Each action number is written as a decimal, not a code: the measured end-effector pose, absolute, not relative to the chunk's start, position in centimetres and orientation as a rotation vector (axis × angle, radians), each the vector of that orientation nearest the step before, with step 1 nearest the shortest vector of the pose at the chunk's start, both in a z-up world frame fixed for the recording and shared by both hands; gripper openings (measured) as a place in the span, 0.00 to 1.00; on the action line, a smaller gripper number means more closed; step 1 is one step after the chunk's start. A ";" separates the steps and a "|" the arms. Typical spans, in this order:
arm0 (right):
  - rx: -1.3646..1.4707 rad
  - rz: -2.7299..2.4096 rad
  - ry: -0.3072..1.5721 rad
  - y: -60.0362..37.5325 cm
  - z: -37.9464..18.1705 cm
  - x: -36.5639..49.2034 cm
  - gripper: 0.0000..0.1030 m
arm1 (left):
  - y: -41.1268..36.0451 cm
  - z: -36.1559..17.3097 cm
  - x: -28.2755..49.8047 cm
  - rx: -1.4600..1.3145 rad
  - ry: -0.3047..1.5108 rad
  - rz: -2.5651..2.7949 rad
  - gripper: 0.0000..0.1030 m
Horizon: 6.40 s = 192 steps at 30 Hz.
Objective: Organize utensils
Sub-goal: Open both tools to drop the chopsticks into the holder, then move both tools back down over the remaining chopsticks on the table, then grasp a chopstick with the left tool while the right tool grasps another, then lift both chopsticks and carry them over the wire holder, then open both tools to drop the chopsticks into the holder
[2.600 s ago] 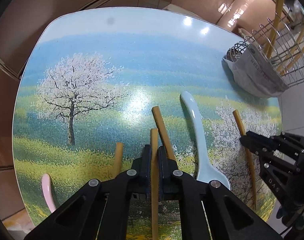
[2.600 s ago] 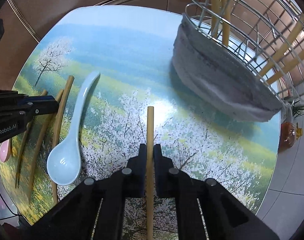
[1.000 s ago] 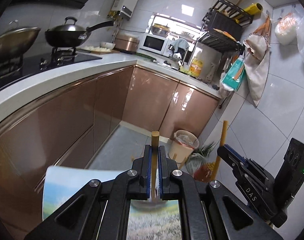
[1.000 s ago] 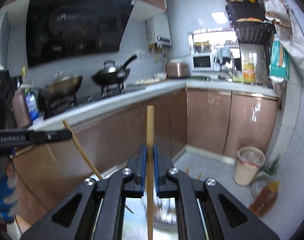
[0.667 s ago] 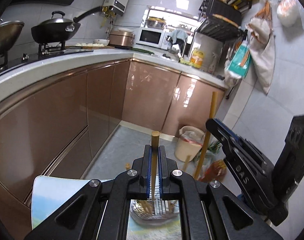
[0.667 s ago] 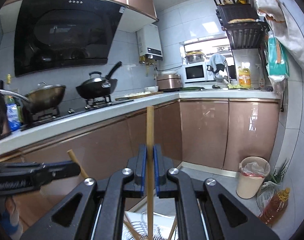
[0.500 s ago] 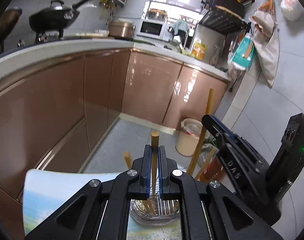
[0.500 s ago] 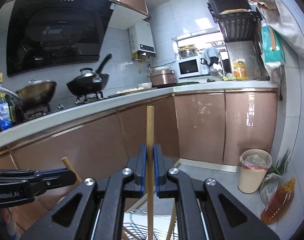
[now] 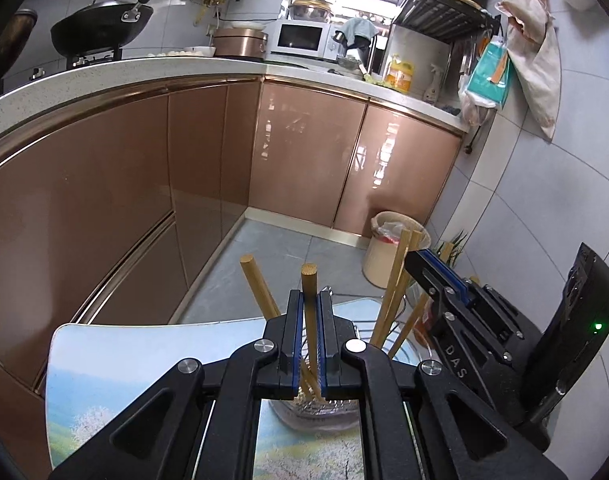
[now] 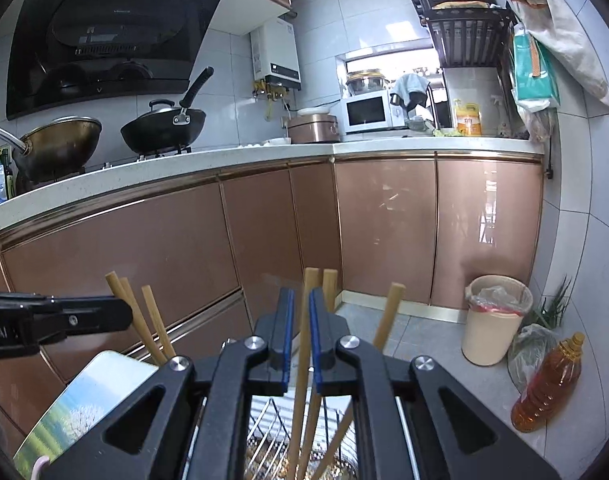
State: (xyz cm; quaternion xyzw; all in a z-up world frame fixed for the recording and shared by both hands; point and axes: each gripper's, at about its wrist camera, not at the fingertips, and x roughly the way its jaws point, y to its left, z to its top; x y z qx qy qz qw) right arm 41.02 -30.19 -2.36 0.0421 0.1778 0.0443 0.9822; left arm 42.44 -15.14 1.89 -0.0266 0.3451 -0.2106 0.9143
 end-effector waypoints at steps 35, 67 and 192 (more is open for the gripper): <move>-0.006 0.140 0.545 -27.2 -0.5 19.0 0.51 | -6.5 1.2 18.9 0.099 0.575 -0.148 0.60; -0.083 0.282 0.681 -19.9 -0.8 12.6 0.51 | 3.4 -0.7 11.8 0.041 0.633 0.012 0.65; 0.048 0.240 0.385 -31.4 -1.9 39.3 0.07 | -18.9 -0.5 42.2 -0.111 0.208 -0.276 0.37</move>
